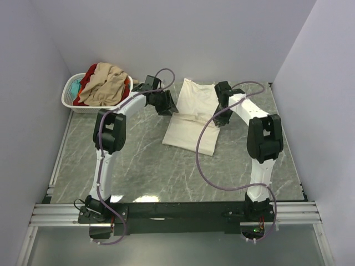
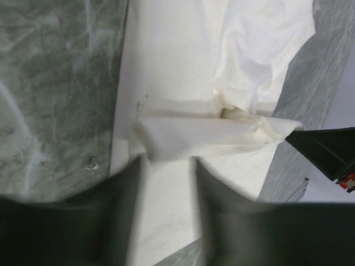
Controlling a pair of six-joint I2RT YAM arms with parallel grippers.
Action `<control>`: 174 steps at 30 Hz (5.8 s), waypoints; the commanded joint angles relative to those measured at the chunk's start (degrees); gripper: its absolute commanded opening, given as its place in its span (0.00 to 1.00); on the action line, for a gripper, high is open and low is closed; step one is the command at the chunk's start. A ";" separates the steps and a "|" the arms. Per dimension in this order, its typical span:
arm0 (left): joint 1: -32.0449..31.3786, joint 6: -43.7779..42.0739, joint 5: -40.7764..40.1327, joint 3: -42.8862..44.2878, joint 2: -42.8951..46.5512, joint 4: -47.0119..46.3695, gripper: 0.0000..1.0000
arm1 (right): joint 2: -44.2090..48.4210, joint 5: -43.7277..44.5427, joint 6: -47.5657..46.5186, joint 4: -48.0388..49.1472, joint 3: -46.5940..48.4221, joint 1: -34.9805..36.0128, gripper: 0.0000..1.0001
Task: Fold and stack the t-shirts
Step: Fold the tshirt
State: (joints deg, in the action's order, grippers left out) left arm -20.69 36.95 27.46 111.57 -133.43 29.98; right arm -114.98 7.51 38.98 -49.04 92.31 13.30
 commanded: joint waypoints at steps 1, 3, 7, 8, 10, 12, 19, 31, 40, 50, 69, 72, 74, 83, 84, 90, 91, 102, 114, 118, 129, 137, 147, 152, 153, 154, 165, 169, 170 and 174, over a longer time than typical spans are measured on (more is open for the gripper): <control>0.74 -0.82 0.58 1.73 0.88 -1.76 0.59 | -0.95 -1.09 -2.33 -0.18 4.27 -0.91 0.31; 0.74 -1.61 -0.56 1.02 2.02 -2.03 0.69 | -0.43 -1.62 -2.94 -0.09 5.24 -0.91 0.44; 0.74 -2.76 -2.06 -4.07 6.15 -2.47 0.75 | 2.38 -1.27 -3.39 0.61 5.86 -0.91 0.51; 0.74 -3.11 -2.15 -5.47 7.03 -2.64 0.75 | 3.78 -1.27 -3.39 0.61 5.60 -0.99 0.52; 0.65 -3.64 -3.02 -9.95 9.49 -2.82 0.74 | 5.11 -1.35 -3.47 0.61 4.20 -0.99 0.52; 0.56 -4.78 -3.56 -14.24 11.07 -2.56 0.73 | 6.95 -2.14 -3.21 0.96 1.49 -0.91 0.52; 0.04 -5.92 -1.98 -25.25 16.97 -4.84 0.69 | 13.72 -6.79 -2.07 4.65 -11.44 -0.64 0.51; -2.16 -7.24 -4.34 -35.28 22.59 -4.75 0.65 | 23.22 -13.66 2.23 12.73 -32.45 2.25 0.47; -3.31 -6.80 -7.60 -38.27 24.09 -4.40 0.57 | 22.26 -14.71 2.77 15.11 -36.32 3.84 0.42; -4.10 -6.36 -9.27 -40.02 23.56 -4.84 0.44 | 18.92 -15.68 2.77 15.64 -37.90 4.19 0.37; -4.27 -4.43 -4.26 -43.10 21.63 -7.74 0.00 | 16.98 -17.88 3.65 16.87 -38.96 4.89 0.11; -4.27 -4.17 -4.61 -43.45 22.85 -7.74 0.00 | 17.33 -17.35 2.77 15.38 -38.09 4.98 0.03; -4.27 -4.25 -4.96 -43.54 23.73 -7.39 0.00 | 18.12 -16.65 2.07 14.41 -37.91 5.07 0.00; -4.54 -2.41 -3.99 -48.89 31.64 -6.51 0.00 | 24.79 -14.45 0.83 9.93 -40.54 7.61 0.00; -4.54 -2.32 -4.08 -49.34 33.48 -6.34 0.00 | 25.76 -14.28 0.83 9.05 -40.89 7.97 0.00; -5.33 -1.79 -5.05 -52.06 40.42 -2.65 0.00 | 33.49 -14.01 1.97 6.15 -44.76 10.16 0.00; -5.59 -1.44 -5.31 -52.50 41.39 -2.21 0.00 | 35.77 -13.84 2.24 5.71 -45.29 10.43 0.00; -9.54 3.21 -8.39 -58.39 59.76 5.26 0.00 | 51.60 -11.55 9.25 -3.33 -48.72 18.42 0.00; -12.45 9.10 -11.03 -56.91 77.34 18.18 0.00 | 64.09 -8.48 20.34 -14.32 -42.40 29.49 0.00; -12.45 10.95 -10.76 -55.15 78.85 17.58 0.00 | 63.92 -6.29 20.61 -15.21 -37.92 29.68 0.00; -12.01 10.60 -14.46 -48.64 70.59 11.25 0.00 | 59.52 0.93 20.70 -9.07 -33.52 27.05 0.00; -6.21 8.32 -9.81 -47.23 63.21 5.71 0.00 | 53.64 -1.00 15.43 -4.23 -30.18 18.61 0.00; 0.20 2.70 -4.17 -38.89 50.56 3.25 0.00 | 41.26 -3.64 7.78 -1.42 -22.45 10.00 0.00; 2.67 1.64 -1.72 -32.91 42.66 2.54 0.00 | 33.52 -4.52 4.45 -1.15 -15.77 7.10 0.00; 3.37 1.46 -1.10 -31.60 41.50 2.19 0.00 | 30.89 -4.43 4.00 -1.15 -14.72 6.83 0.00; 3.72 1.46 -0.75 -31.15 40.36 2.02 0.00 | 29.39 -4.34 3.56 -1.32 -12.36 6.39 0.00; 7.24 0.58 5.76 -22.02 24.63 -1.50 0.00 | 12.68 -5.49 0.04 -1.85 -0.82 2.26 0.00; 7.77 0.14 5.85 -18.67 20.32 -1.06 0.00 | 8.55 -6.19 -0.75 -1.76 1.73 1.20 0.00; 7.85 0.14 5.67 -18.15 19.18 -0.97 0.00 | 7.85 -6.36 -0.84 -1.59 2.17 1.03 0.00; 8.29 0.58 5.32 -15.86 16.80 -1.50 0.00 | 3.72 -6.80 -1.45 -1.94 4.97 0.50 0.00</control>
State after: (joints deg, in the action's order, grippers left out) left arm -13.63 38.79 32.88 92.03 -115.96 30.59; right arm -109.65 -0.97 39.33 -50.57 93.49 15.03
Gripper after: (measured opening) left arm 0.015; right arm 0.009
